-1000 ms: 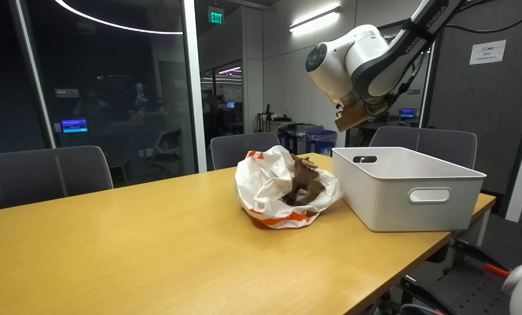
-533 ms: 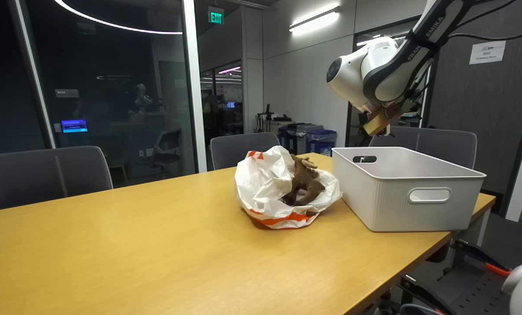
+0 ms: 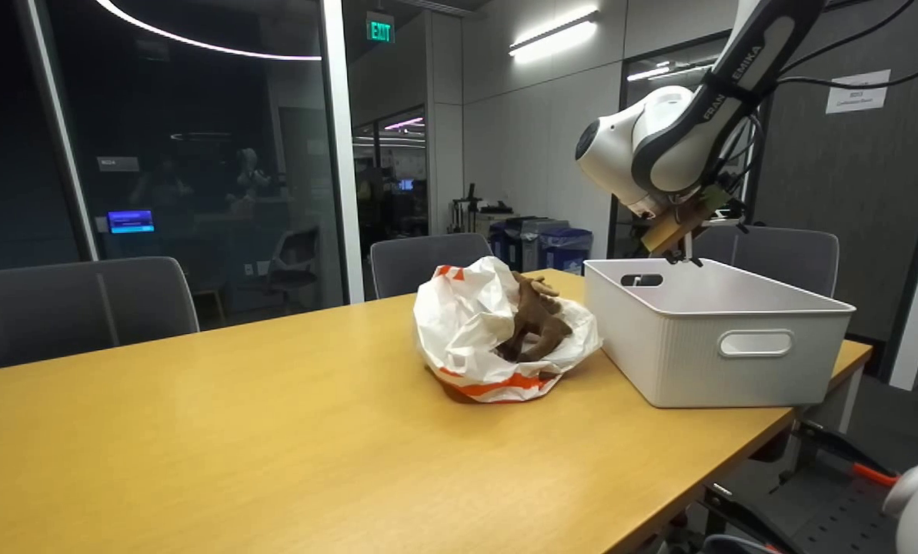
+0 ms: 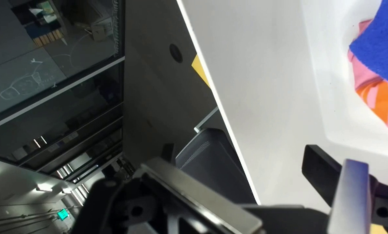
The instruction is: Remove the toy moose, the pink shirt and blue object from the white basket and put them in the plastic bag
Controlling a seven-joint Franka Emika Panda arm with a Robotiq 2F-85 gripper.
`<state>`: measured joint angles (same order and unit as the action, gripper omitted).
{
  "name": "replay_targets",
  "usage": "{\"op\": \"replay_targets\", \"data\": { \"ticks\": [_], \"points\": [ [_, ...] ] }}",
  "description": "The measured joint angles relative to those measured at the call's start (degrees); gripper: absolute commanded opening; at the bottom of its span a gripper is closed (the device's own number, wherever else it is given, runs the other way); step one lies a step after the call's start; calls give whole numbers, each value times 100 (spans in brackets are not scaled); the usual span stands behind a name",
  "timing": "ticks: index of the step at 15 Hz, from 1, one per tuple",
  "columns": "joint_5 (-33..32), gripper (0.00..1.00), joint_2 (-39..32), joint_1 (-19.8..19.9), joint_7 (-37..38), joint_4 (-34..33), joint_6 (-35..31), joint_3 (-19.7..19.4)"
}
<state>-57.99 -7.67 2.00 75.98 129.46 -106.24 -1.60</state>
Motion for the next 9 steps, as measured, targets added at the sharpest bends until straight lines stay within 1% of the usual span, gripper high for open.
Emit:
{"op": "replay_targets", "data": {
  "ticks": [5, 7, 9],
  "points": [
    [152, 100, -349, 101, -4, 15, -15, -139],
    [440, 100, -478, 215, -93, 15, -155, -220],
    [958, 100, -541, 363, -447, 13, -454, -277]
  ]
}}
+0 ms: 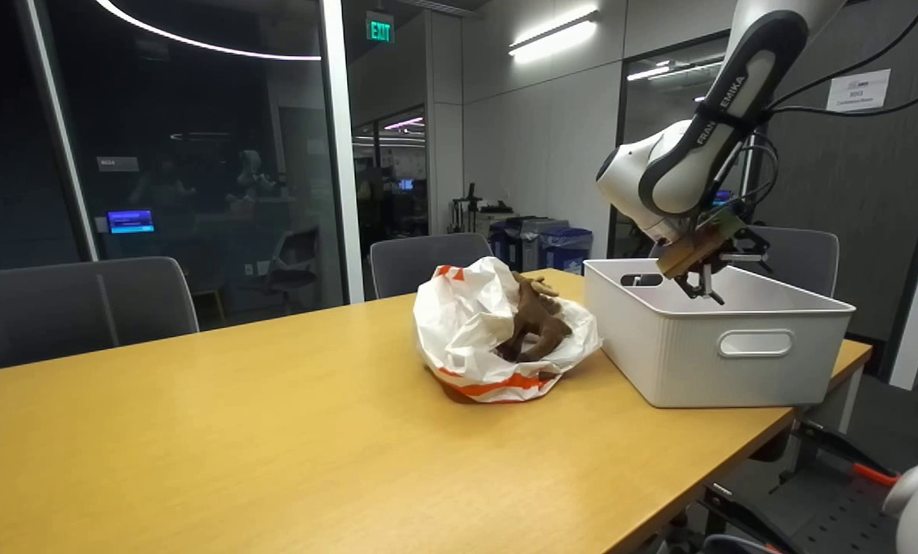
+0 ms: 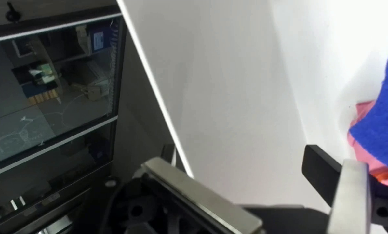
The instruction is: Remove the toy moose, the pink shirt and blue object from the white basket and put them in the plastic bag
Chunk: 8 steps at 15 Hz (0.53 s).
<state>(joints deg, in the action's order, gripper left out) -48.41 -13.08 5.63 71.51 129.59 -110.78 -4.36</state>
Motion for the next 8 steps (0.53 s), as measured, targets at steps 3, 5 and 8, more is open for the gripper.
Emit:
{"op": "replay_targets", "data": {
  "ticks": [3, 5, 8],
  "points": [
    [930, 100, -5, 173, -732, -38, -307, -85],
    [1553, 100, -1, 231, -1097, -54, -452, -151],
    [2047, 100, 5, 221, -1104, -40, -708, -245]
  ]
}}
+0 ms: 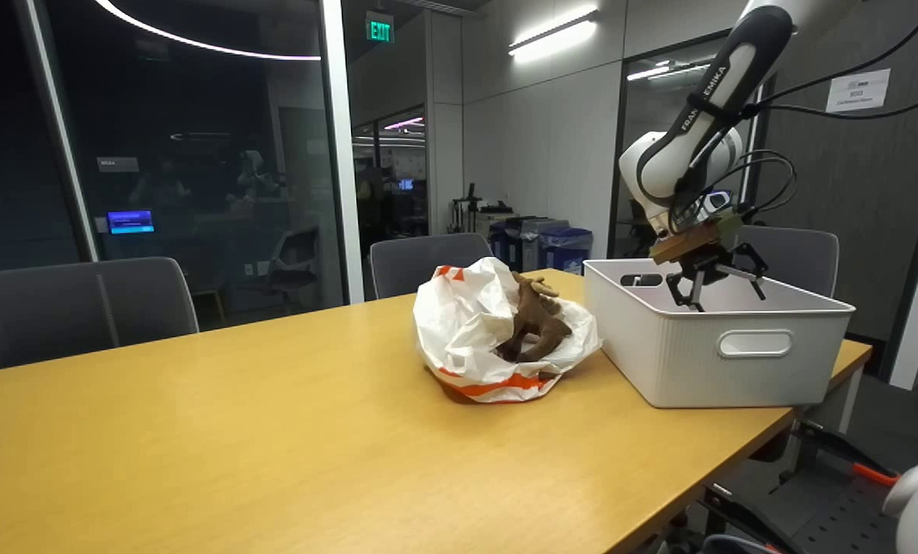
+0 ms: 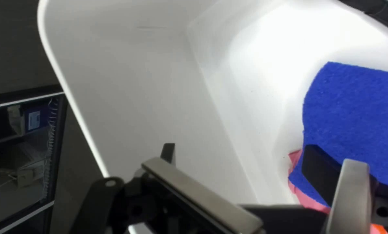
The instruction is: Remove the toy moose, the pink shirt and blue object from the white basket and put them in the plastic bag
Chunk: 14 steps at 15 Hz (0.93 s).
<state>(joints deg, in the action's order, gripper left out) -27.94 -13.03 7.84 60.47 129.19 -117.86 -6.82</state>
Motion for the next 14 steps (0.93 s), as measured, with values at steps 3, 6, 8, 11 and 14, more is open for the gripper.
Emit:
{"op": "replay_targets", "data": {
  "ticks": [3, 6, 8, 11, 14],
  "points": [
    [13, 100, 1, -114, 488, 87, -445, -29],
    [9, 100, 1, -277, 909, 178, -850, -33],
    [-14, 100, 1, -350, 1105, 257, -1096, -40],
    [-274, 100, -23, -416, 1416, 444, -1433, -130],
    [-527, 100, -120, -421, 1639, 623, -1659, -295]
  ]
}}
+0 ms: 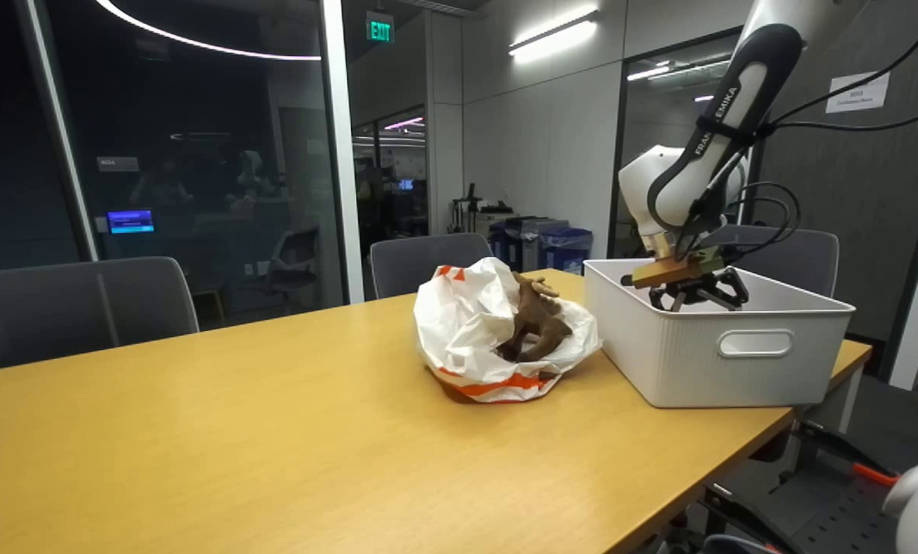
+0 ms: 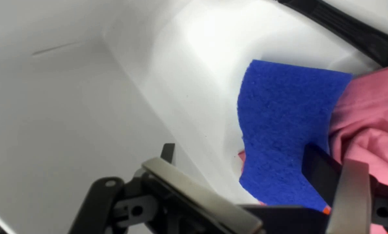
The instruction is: Remove the toy moose, the pink shirt and blue object from the white basket and put them in the plastic bag
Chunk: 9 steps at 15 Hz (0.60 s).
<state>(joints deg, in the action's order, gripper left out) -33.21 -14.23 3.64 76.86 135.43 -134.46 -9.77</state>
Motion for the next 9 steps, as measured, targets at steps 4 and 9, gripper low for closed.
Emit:
{"op": "replay_targets", "data": {
  "ticks": [4, 9],
  "points": [
    [-63, 71, -161, 1, 101, 103, -317, -155],
    [131, 32, -223, 5, 96, 162, -549, -222]
  ]
}}
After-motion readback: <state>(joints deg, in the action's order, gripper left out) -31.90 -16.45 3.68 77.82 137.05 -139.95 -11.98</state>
